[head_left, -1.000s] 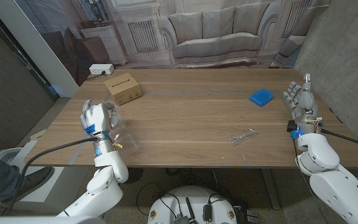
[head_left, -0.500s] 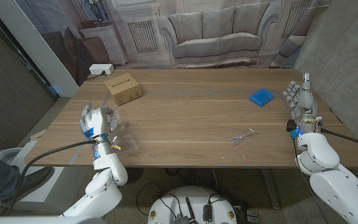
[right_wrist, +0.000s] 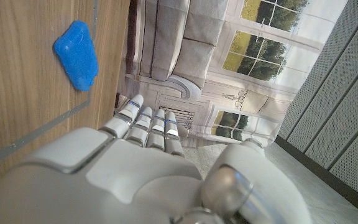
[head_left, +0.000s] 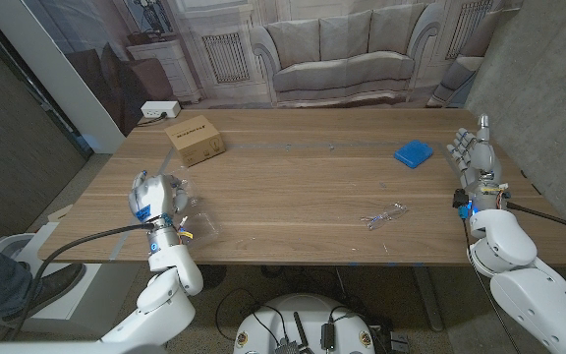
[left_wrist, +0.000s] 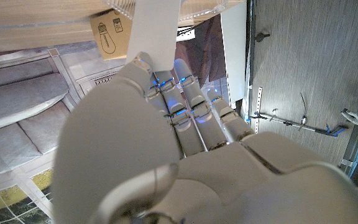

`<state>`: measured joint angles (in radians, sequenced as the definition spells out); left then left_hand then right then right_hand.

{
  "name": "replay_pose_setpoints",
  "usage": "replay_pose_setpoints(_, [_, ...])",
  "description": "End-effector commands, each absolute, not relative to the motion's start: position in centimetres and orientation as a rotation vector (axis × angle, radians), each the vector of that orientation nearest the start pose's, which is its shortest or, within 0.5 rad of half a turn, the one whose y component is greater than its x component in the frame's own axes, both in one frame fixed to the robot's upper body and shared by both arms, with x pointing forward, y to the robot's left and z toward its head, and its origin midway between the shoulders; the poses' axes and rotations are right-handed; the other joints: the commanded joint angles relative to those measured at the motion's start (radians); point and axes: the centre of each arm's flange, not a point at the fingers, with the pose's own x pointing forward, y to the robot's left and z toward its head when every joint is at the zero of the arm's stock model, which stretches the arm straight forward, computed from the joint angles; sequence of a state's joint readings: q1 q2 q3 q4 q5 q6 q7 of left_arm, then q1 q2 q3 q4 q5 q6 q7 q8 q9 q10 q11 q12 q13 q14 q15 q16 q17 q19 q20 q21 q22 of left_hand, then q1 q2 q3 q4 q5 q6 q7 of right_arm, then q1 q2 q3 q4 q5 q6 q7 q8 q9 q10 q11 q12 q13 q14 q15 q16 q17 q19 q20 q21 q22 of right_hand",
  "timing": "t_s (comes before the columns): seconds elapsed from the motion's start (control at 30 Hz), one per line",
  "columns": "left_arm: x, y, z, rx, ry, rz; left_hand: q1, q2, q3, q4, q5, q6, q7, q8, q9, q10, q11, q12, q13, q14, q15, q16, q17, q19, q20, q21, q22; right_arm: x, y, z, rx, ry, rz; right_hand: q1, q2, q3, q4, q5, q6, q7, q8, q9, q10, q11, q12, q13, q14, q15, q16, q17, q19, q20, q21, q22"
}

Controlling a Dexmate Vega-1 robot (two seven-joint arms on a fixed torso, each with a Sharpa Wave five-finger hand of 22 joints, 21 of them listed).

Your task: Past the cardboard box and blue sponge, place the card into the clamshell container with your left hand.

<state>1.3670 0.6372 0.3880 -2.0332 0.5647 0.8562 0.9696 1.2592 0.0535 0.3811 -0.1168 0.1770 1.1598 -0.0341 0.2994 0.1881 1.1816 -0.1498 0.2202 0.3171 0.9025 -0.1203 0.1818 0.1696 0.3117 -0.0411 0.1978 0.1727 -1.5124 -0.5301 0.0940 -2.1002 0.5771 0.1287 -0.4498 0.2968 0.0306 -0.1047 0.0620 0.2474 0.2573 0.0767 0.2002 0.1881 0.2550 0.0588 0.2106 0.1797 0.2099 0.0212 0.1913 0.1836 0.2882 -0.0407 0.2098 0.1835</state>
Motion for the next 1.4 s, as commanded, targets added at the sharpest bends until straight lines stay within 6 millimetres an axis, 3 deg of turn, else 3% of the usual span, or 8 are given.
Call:
replay_pose_setpoints(0.03, [46.6,31.2,-12.1,1.117,-0.424,1.036,-0.002,-0.001,0.007,0.000,-0.003,0.005,-0.005,0.000,0.004,0.005,-0.004,0.001,0.002,-0.002,-0.075,0.001,0.003,-0.002,-0.054,-0.003,0.001,46.3,-36.3,-4.9,0.178,-0.661,-0.227,0.005,0.003,-0.010,0.001,-0.003,0.011,-0.002,-0.003,0.002,0.005,0.000,-0.001,0.005,0.004,0.002,-0.002,0.003,0.008,-0.001,-0.005,0.003])
replay_pose_setpoints(1.4, [47.8,30.6,-13.1,1.102,-0.416,1.001,-0.009,-0.005,0.026,0.001,-0.002,-0.002,-0.010,-0.002,0.005,0.000,-0.012,-0.005,0.009,-0.019,-0.068,0.000,0.003,-0.008,-0.046,-0.003,0.001,46.8,-36.2,-4.0,0.170,-0.664,-0.221,0.007,0.007,-0.013,-0.001,-0.004,0.013,-0.003,-0.003,0.002,0.007,-0.001,-0.001,0.005,0.006,0.001,-0.002,0.003,0.008,-0.001,-0.005,0.003])
